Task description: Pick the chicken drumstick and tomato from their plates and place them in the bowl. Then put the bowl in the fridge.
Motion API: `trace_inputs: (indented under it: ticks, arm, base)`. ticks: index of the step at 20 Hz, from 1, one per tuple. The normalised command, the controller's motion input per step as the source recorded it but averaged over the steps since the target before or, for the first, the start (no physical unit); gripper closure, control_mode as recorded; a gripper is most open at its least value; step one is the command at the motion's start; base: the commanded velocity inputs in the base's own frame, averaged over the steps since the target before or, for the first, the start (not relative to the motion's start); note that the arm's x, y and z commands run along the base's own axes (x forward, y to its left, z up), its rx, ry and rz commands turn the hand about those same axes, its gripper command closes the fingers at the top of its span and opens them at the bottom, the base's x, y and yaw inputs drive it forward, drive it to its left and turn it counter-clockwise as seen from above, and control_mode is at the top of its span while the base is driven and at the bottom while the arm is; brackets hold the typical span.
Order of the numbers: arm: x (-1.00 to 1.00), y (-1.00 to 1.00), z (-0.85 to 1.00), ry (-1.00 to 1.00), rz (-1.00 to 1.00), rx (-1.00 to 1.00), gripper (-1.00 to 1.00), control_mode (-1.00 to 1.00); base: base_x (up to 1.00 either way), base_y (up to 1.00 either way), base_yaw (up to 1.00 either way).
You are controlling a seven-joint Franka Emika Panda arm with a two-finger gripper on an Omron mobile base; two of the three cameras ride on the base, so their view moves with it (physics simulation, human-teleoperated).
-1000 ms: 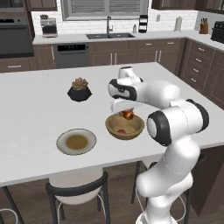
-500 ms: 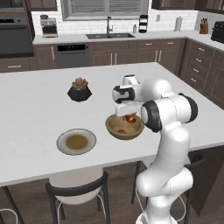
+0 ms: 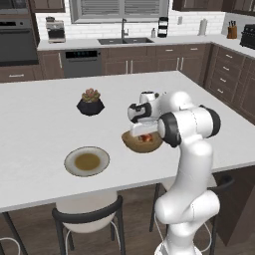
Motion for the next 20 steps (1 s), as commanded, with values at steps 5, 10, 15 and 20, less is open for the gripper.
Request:
trace_inputs:
  ticks: [5,10,15,20]
  arm:
    - [0.24,0.15,-0.01,0.0,0.0,0.0,-1.0,-1.0]
    - [-0.17,0.0,0.02,-0.02,-0.01,0.0,-1.0,-1.0]
    - [-0.44,-0.07,0.24,-0.07,-0.06,0.0,-1.0,-1.0]
    - [-0.89,0.0,0.44,-0.15,-0.05,0.0,-1.0,-1.0]
  base:
    - [0.0,0.0,0.0]
    - [0.0,0.0,0.0]
    - [0.0,0.0,0.0]
    - [0.0,0.0,0.0]
